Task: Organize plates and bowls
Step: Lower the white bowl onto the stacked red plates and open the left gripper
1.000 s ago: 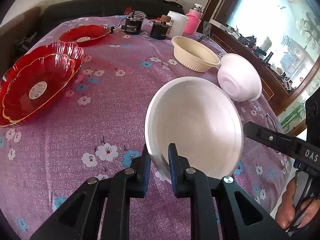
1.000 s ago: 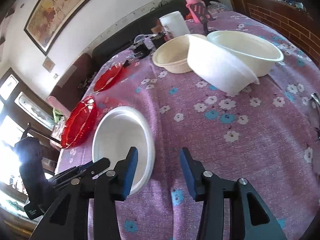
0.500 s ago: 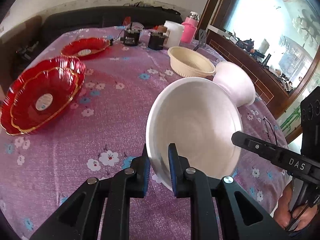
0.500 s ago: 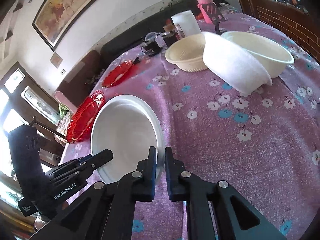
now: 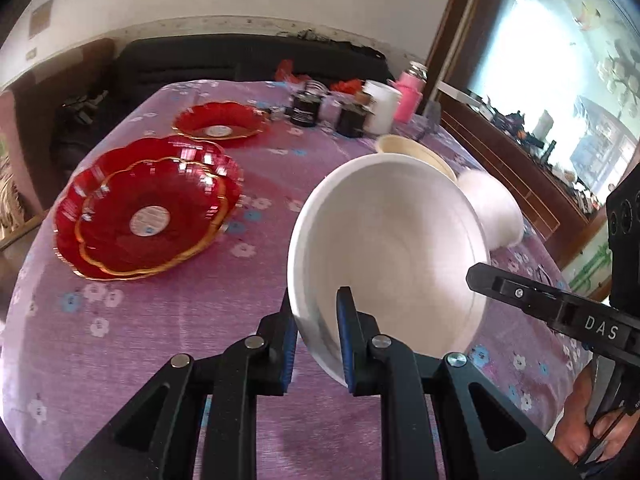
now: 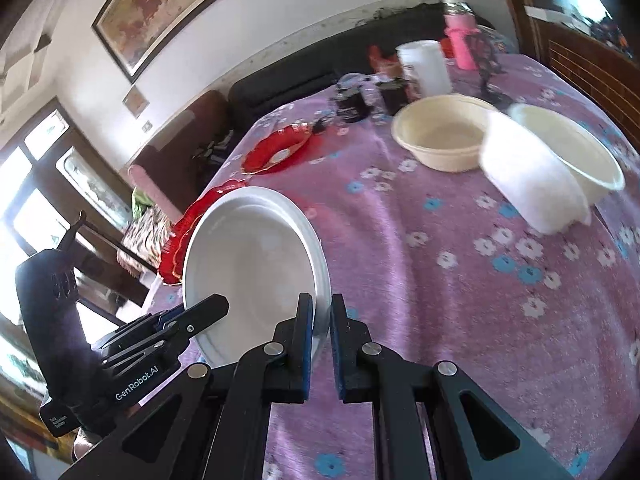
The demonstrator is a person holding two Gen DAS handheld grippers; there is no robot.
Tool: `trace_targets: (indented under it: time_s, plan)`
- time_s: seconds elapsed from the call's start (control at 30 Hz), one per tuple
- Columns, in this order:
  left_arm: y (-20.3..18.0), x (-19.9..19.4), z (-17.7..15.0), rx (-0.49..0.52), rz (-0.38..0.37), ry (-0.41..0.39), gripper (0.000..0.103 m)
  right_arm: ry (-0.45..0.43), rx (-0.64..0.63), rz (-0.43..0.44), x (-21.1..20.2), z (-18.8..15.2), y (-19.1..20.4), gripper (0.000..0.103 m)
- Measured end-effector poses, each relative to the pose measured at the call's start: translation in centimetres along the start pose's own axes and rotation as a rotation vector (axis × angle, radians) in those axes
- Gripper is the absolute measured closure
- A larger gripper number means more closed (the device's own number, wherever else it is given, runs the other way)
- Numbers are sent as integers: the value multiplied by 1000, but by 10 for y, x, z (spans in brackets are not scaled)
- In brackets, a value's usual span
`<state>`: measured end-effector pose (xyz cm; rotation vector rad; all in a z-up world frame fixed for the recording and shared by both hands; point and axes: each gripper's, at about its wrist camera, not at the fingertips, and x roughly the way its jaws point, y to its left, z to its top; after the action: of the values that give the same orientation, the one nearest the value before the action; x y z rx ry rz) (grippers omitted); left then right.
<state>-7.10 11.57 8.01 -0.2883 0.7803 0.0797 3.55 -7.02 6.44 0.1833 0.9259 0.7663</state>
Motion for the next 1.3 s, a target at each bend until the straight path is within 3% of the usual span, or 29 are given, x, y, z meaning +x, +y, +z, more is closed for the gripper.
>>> trace_targets:
  time_s: [0.43,0.73,1.03,1.3]
  plan:
    - [85,-35,17,-162,81,-92,86,48,-131,62,58,32,85,93]
    - [137,-18,48,-225,176,-91,86,54,-145,68,117,64,127,93]
    - [184,17,59,-326,201,-88,86,74,-93,55,171,73,134,93]
    - [187,36,54,-308,219,-64,86,105,-52,91,191,67,117,93]
